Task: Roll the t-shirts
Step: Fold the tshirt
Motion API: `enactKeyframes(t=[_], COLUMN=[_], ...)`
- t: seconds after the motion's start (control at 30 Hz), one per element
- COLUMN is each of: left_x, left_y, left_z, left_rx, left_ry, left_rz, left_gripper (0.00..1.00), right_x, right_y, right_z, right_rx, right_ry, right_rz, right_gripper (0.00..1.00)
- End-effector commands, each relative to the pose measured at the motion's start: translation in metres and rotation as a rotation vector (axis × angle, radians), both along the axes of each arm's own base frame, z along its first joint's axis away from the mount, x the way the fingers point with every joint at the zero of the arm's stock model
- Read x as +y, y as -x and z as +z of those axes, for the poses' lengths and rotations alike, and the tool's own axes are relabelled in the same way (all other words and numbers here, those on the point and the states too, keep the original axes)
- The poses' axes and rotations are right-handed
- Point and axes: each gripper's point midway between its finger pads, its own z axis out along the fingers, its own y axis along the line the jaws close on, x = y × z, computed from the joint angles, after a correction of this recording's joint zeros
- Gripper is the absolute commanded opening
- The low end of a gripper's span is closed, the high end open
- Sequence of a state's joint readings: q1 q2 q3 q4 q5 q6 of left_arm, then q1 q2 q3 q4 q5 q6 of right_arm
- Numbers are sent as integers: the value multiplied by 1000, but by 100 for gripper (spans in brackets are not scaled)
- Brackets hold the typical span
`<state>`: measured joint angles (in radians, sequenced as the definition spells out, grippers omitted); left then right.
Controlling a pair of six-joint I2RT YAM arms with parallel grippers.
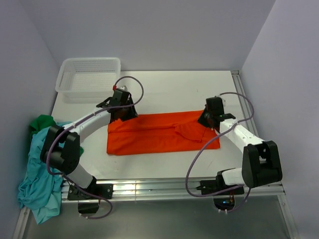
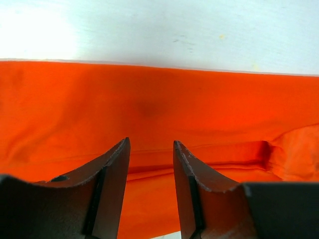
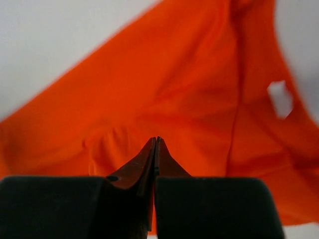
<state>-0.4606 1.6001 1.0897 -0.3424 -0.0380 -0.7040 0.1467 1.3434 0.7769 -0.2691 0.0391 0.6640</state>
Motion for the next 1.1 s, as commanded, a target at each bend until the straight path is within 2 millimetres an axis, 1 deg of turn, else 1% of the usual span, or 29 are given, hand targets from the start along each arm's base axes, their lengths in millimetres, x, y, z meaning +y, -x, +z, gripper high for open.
enactKeyframes(t=[0.0,0.07,0.1,0.13,0.17,0.2,0.27,0.3,0.33,0.4,0.43,0.47,0.53,0.57,0.67,0.77,0.83,0.87,0.93,0.97,1.0,1.03,1.07], left_x=[33,43,54,60,65,69,77,80,82,85,86,87,89,89,94,98,99,100,101,101,99,98,95], left_y=[11,13,16,17,15,20,20,23,25,28,29,30,33,34,36,39,43,45,50,50,54,56,56], left_z=[-17,-25,-35,-38,-41,-48,-54,-59,-62,-71,-73,-75,-80,-81,-85,-89,-94,-96,-99,-99,-101,-102,-99], left_rx=[49,67,89,95,97,114,124,135,145,163,168,172,180,180,185,199,213,221,240,238,248,250,236], left_ry=[-84,-85,-94,-96,-95,-100,-110,-118,-118,-116,-114,-114,-111,-108,-119,-123,-121,-121,-123,-117,-104,-92,-70], left_rz=[72,98,122,138,155,160,189,200,204,212,218,222,223,222,236,248,255,258,273,274,270,277,273], left_gripper=[45,44,44,44,44,44,43,43,43,42,42,42,41,41,42,41,41,40,37,37,36,36,36], right_x=[15,19,16,13,12,8,4,0,1,2,1,0,2,4,5,1,0,-2,-1,-2,-1,-4,-6], right_y=[33,44,47,53,56,58,68,68,70,72,71,76,76,80,83,81,73,71,59,57,53,43,39], right_z=[-15,-20,-22,-26,-24,-25,-28,-28,-29,-39,-40,-51,-58,-67,-78,-81,-76,-79,-74,-78,-77,-73,-74], right_rx=[78,86,90,102,100,101,123,120,130,172,187,238,278,314,343,355,356,368,360,376,380,368,374], right_ry=[6,-16,-21,-17,-17,-11,17,31,38,53,65,87,97,111,120,141,156,171,174,182,173,163,167], right_rz=[-8,-4,-42,-62,-75,-119,-147,-184,-185,-188,-199,-198,-208,-202,-217,-249,-259,-267,-266,-266,-255,-262,-265], right_gripper=[0,0,0,0,0,0,0,0,0,0,0,0,0,0,0,0,0,0,0,0,0,0,0])
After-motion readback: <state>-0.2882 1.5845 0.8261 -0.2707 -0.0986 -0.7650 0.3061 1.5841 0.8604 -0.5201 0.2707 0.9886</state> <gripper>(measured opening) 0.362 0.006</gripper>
